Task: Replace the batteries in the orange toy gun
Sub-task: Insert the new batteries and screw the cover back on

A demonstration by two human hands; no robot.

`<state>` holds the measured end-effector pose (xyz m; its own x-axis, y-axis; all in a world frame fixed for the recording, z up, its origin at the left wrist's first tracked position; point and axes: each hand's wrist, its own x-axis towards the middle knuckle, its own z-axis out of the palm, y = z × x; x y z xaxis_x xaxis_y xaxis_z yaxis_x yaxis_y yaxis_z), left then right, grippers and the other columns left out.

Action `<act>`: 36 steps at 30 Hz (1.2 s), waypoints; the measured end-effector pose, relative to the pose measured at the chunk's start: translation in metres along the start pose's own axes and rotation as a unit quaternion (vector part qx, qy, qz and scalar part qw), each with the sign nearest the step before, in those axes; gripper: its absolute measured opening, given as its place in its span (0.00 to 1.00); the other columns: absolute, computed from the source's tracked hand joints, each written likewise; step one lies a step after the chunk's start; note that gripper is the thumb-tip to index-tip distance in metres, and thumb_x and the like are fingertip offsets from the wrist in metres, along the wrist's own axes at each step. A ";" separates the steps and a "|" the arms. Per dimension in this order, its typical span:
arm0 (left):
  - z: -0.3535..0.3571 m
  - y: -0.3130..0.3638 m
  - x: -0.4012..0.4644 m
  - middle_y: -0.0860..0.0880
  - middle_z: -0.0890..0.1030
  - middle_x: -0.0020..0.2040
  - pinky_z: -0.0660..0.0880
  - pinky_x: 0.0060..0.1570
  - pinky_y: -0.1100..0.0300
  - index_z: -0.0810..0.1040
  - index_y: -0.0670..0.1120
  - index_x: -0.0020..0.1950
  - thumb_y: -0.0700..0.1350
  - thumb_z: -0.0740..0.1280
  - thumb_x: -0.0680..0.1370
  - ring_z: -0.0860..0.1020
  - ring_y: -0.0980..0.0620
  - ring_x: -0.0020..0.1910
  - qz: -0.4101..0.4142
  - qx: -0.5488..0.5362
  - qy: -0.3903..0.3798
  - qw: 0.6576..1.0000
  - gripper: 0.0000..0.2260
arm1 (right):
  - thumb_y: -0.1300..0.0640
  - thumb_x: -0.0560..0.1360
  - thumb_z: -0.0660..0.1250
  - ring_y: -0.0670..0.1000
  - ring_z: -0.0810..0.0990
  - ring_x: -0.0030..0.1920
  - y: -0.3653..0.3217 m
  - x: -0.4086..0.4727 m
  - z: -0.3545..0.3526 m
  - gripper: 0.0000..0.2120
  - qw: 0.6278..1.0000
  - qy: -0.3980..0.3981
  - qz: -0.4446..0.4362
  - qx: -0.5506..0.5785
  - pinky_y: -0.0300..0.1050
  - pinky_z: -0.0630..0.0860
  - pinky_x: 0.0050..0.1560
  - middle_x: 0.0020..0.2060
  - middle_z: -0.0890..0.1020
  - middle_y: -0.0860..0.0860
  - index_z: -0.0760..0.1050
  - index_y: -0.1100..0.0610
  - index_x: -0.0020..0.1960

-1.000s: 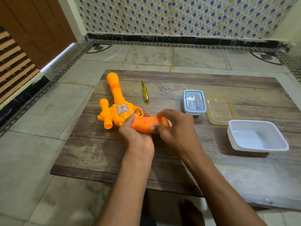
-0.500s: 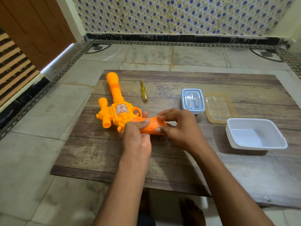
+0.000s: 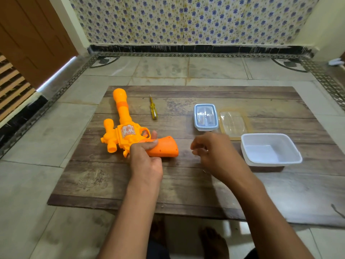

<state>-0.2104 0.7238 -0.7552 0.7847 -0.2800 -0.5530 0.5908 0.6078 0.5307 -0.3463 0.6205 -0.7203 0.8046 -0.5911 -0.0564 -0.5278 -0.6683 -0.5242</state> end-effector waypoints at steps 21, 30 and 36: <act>0.006 -0.005 -0.011 0.48 0.82 0.59 0.77 0.49 0.55 0.75 0.43 0.70 0.23 0.59 0.73 0.83 0.51 0.50 -0.010 0.012 0.017 1.000 0.29 | 0.63 0.75 0.71 0.56 0.82 0.46 0.000 -0.011 0.008 0.06 0.993 -0.059 0.066 -0.082 0.54 0.84 0.53 0.47 0.82 0.54 0.83 0.54 0.49; 0.005 -0.006 -0.007 0.47 0.81 0.58 0.77 0.42 0.55 0.75 0.42 0.70 0.23 0.58 0.72 0.84 0.50 0.48 -0.010 0.001 0.007 1.000 0.30 | 0.63 0.71 0.77 0.45 0.81 0.36 -0.008 -0.009 0.018 0.06 0.969 0.169 -0.055 0.173 0.33 0.76 0.38 0.36 0.85 0.44 0.86 0.54 0.46; 0.003 -0.003 -0.007 0.42 0.78 0.67 0.82 0.36 0.53 0.70 0.38 0.75 0.23 0.56 0.74 0.81 0.48 0.59 -0.035 -0.006 -0.016 0.999 0.30 | 0.66 0.69 0.79 0.39 0.79 0.33 -0.032 0.013 0.041 0.10 0.927 0.158 -0.061 0.334 0.31 0.69 0.36 0.36 0.85 0.45 0.84 0.55 0.47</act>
<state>-0.2172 0.7213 -0.7512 0.7469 -0.3453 -0.5682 0.6427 0.5939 0.4840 -0.3083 0.6529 -0.7395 0.6714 -0.7027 0.2355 -0.0655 -0.3728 -0.9256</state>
